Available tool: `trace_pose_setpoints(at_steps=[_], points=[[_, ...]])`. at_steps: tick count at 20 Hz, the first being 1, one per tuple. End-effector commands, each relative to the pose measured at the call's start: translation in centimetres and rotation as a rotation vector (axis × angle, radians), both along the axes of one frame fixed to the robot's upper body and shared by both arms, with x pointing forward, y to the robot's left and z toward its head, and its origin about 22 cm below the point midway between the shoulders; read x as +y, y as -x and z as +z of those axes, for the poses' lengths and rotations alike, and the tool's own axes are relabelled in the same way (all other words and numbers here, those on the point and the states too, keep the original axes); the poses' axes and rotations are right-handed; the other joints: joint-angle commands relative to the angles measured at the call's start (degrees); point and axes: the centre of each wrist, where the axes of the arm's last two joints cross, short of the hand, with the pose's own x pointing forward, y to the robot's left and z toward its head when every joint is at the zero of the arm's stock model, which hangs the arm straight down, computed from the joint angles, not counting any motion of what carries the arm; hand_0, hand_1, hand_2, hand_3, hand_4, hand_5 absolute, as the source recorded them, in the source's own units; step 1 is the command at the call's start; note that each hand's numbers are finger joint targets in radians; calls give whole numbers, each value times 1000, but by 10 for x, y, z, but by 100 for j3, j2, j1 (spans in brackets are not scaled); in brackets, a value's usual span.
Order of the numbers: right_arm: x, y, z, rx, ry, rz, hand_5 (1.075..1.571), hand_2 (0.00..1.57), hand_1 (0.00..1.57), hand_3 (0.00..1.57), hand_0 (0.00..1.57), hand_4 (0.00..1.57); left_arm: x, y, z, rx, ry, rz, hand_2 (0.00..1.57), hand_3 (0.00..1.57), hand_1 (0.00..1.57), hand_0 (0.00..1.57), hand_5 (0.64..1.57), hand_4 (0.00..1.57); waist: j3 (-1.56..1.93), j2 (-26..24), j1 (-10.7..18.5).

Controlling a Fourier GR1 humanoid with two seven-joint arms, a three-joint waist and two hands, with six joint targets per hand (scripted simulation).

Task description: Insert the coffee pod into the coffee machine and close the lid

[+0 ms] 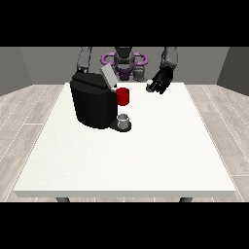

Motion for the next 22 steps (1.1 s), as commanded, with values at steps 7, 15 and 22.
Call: trace_pose_setpoints(at_steps=[7, 15, 22], points=[[20, 5, -6, 1, -19, 30, 1571, 0, 0, 0, 0, 0, -35, -24, 65, -5, 12, -9, 1396, 1341, 1403, 1403, 1571, 598, 1, -234, -266], [33, -11, 31, -112, -30, 118, 1571, 0, 0, 0, 0, 0, -12, -41, 135, -55, 136, 61, 1265, 1266, 1235, 1235, 1571, 502, -1, 58, -786], [22, -26, 59, -143, -36, 98, 1571, 0, 0, 0, 0, 0, -10, -44, 180, -124, 92, 74, 1247, 1266, 1155, 1155, 1571, 484, 0, 303, -983]])
